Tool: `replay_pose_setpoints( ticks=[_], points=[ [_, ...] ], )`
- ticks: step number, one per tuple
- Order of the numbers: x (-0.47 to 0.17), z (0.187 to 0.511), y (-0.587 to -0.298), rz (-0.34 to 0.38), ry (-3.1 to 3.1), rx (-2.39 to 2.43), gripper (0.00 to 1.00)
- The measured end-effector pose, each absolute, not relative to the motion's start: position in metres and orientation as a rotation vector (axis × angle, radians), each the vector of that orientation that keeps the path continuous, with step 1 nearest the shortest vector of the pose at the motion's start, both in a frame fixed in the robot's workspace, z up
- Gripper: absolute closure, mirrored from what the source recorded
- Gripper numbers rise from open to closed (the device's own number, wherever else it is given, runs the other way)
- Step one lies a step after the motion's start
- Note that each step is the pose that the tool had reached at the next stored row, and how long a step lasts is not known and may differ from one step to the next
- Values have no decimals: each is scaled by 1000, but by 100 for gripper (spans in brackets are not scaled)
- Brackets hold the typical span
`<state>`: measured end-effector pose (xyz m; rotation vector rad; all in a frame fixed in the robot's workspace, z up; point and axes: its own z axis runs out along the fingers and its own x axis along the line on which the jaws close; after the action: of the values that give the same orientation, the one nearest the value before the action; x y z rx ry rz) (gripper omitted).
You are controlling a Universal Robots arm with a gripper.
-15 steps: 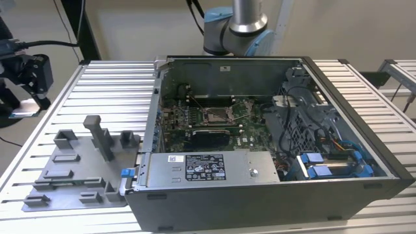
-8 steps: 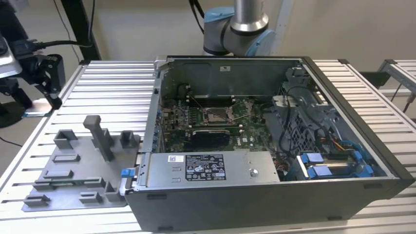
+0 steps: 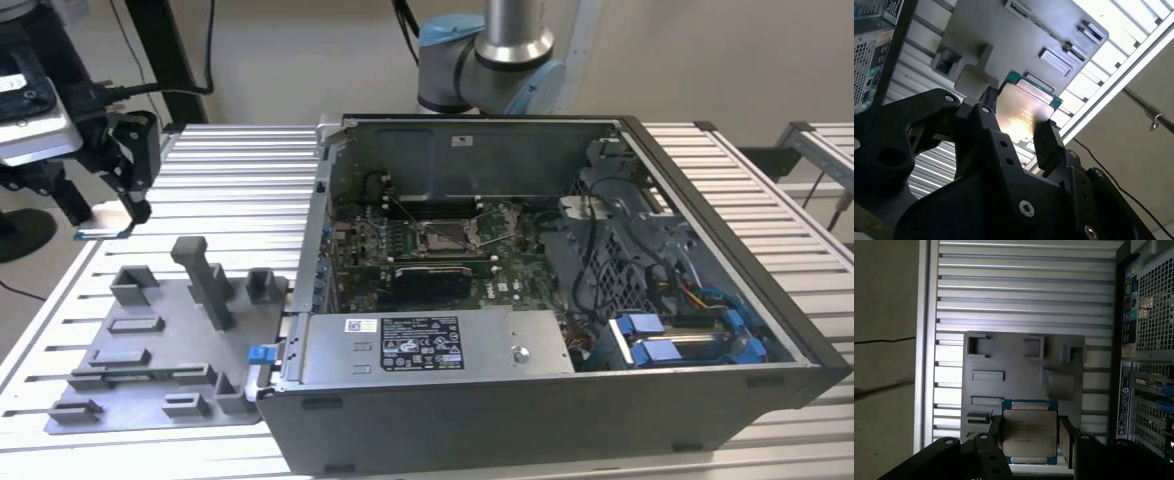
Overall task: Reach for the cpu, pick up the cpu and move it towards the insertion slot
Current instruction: 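Pick up the cpu and move it towards the insertion slot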
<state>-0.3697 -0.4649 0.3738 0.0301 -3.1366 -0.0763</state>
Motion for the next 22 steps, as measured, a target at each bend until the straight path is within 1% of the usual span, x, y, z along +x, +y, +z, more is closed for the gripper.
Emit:
replay_pose_setpoints(
  ticks=[22],
  points=[
    [-307,374,-465,-76,-3137,30,100]
  ],
)
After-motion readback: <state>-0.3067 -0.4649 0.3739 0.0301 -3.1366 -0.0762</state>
